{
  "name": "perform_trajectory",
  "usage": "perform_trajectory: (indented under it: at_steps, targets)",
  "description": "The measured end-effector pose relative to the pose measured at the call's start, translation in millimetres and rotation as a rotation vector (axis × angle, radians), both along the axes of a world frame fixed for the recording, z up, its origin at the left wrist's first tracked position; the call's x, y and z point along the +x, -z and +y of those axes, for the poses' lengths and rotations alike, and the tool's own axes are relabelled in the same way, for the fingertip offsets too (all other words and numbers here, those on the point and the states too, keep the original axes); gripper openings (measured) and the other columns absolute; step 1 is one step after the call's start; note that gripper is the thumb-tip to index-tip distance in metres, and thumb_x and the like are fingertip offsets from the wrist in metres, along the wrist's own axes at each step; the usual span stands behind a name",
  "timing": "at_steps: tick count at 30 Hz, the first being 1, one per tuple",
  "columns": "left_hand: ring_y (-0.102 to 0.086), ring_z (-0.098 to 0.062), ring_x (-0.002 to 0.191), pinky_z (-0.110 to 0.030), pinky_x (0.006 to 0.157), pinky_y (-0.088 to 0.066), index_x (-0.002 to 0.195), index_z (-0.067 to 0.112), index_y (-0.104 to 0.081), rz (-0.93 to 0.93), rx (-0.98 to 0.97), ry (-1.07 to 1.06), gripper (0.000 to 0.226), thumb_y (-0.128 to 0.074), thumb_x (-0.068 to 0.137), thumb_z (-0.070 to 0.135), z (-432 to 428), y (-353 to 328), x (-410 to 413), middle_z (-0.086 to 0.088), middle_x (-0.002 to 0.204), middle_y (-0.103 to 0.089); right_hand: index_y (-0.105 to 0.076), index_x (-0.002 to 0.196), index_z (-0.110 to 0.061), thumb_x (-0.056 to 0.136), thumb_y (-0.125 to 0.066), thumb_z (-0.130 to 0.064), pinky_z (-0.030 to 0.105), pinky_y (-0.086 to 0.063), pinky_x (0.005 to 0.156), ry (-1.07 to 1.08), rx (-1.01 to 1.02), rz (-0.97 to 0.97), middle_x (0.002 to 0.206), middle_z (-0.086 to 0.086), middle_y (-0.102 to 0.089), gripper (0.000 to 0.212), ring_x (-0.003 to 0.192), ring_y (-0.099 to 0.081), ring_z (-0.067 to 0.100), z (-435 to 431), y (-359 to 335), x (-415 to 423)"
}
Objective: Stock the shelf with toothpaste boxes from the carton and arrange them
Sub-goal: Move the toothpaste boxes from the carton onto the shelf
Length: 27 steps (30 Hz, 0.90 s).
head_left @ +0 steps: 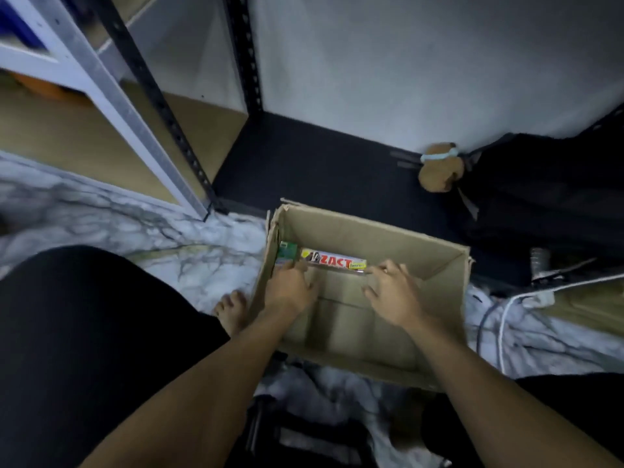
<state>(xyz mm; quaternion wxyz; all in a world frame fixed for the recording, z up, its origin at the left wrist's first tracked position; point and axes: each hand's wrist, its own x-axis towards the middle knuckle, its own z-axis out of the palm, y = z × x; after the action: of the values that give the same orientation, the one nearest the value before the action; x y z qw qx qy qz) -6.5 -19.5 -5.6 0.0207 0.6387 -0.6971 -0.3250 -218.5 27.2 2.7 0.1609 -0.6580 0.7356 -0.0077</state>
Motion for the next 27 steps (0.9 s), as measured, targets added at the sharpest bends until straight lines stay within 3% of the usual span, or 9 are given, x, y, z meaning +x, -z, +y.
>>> perform_trajectory:
  at_steps: [6, 9, 11, 16, 20, 23, 27]
  targets:
    - [-0.030, -0.034, 0.143, -0.040, 0.113, -0.031, 0.157, 0.011, -0.016, -0.028, 0.130, -0.164, 0.088, -0.064, 0.088, 0.040, 3, 68, -5, -0.014, 0.161, -0.020, -0.059, 0.129, -0.024, 0.087, -0.062, -0.038, 0.039, -0.040, 0.102, -0.052, 0.181, 0.002, 0.130, 0.008, -0.053, 0.044, 0.120, -0.047, 0.034, -22, 58, -12]
    - [-0.036, -0.035, 0.139, -0.042, 0.109, -0.037, 0.155, 0.009, -0.018, 0.001, 0.190, -0.361, 0.088, -0.067, 0.087, 0.035, 8, 97, -8, -0.013, 0.160, -0.021, -0.057, 0.131, -0.021, 0.086, -0.059, -0.041, 0.042, -0.041, 0.102, -0.086, 0.288, 0.015, 0.130, 0.013, -0.052, 0.049, 0.121, -0.047, 0.036, -40, 85, -18]
    - [-0.030, -0.034, 0.142, -0.043, 0.111, -0.035, 0.154, 0.010, -0.021, 0.015, 0.187, -0.425, 0.086, -0.068, 0.086, 0.034, 13, 112, -9, -0.010, 0.161, -0.019, -0.056, 0.132, -0.019, 0.086, -0.061, -0.036, 0.044, -0.042, 0.100, -0.085, 0.307, 0.006, 0.129, 0.016, -0.051, 0.049, 0.119, -0.047, 0.039, -50, 98, -19]
    - [-0.010, -0.031, 0.150, -0.045, 0.120, -0.024, 0.156, 0.010, -0.017, -0.006, 0.192, -0.476, 0.089, -0.067, 0.087, 0.034, 10, 133, -16, -0.007, 0.165, -0.009, -0.045, 0.143, -0.017, 0.086, -0.063, -0.027, 0.043, -0.040, 0.103, -0.090, 0.251, -0.010, 0.141, 0.016, -0.040, 0.061, 0.123, -0.039, 0.039, -66, 122, -19]
    - [-0.016, -0.033, 0.147, -0.047, 0.118, -0.026, 0.155, 0.009, -0.020, -0.085, 0.161, -0.503, 0.084, -0.062, 0.087, 0.033, 7, 142, -20, -0.009, 0.163, -0.015, -0.032, 0.150, -0.015, 0.084, -0.066, -0.025, 0.046, -0.039, 0.105, -0.173, 0.285, -0.009, 0.152, 0.014, -0.031, 0.074, 0.132, -0.034, 0.037, -70, 139, -24]
    - [-0.023, -0.035, 0.142, -0.046, 0.115, -0.030, 0.155, 0.007, -0.022, -0.108, 0.133, -0.511, 0.079, -0.060, 0.088, 0.029, 7, 146, -20, -0.011, 0.161, -0.019, -0.033, 0.149, -0.016, 0.082, -0.069, -0.026, 0.047, -0.044, 0.097, -0.176, 0.254, 0.007, 0.143, 0.015, -0.037, 0.076, 0.121, -0.042, 0.041, -67, 149, -26]
    - [-0.029, -0.037, 0.136, -0.042, 0.112, -0.031, 0.153, 0.006, -0.027, -0.094, 0.095, -0.523, 0.074, -0.058, 0.088, 0.024, 8, 148, -20, -0.014, 0.156, -0.026, -0.048, 0.137, -0.016, 0.086, -0.065, -0.041, 0.049, -0.046, 0.091, -0.191, 0.284, 0.050, 0.124, 0.020, -0.049, 0.059, 0.112, -0.045, 0.042, -60, 158, -23]
